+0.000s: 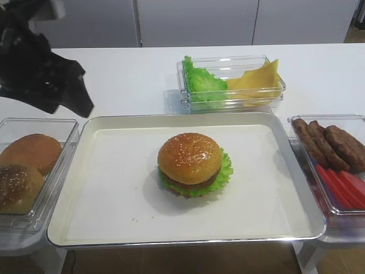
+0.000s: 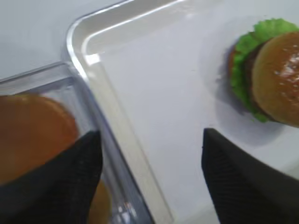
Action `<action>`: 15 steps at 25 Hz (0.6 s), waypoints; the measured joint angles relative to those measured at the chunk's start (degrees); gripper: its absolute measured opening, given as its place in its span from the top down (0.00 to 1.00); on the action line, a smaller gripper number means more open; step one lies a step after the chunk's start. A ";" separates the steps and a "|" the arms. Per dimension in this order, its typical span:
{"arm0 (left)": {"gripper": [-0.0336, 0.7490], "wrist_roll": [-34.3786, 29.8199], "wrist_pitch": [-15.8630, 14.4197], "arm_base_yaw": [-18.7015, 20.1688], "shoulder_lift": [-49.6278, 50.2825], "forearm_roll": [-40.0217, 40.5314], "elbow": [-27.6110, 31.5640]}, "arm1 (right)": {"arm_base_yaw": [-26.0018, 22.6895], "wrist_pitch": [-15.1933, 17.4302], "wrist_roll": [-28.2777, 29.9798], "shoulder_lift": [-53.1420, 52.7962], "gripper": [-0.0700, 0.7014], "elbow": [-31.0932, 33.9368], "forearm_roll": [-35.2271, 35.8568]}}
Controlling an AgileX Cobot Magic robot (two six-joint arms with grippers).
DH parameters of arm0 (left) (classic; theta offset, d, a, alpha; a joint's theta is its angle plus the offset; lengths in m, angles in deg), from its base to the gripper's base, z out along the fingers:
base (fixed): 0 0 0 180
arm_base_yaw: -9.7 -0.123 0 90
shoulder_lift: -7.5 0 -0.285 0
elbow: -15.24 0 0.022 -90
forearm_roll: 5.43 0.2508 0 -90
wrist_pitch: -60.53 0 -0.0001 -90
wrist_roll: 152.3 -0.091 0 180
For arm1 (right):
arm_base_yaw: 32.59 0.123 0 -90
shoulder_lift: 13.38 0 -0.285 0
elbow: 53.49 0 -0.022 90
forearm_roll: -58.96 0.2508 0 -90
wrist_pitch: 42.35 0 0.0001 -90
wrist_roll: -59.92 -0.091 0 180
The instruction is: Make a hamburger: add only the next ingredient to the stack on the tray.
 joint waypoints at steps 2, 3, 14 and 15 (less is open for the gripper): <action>0.33 4.66 -1.71 0.00 -3.01 6.02 0.00 | 0.00 0.00 0.00 0.00 0.20 0.00 0.00; 0.33 6.39 -2.85 0.00 -4.21 8.15 0.00 | 0.00 0.00 0.00 0.00 0.20 0.00 0.00; 0.33 12.66 -10.44 0.00 -24.99 16.94 7.78 | 0.00 0.00 0.00 0.00 0.20 0.00 0.00; 0.33 12.66 -10.72 0.00 -27.25 17.04 9.10 | 0.00 0.00 0.00 0.00 0.20 0.00 0.00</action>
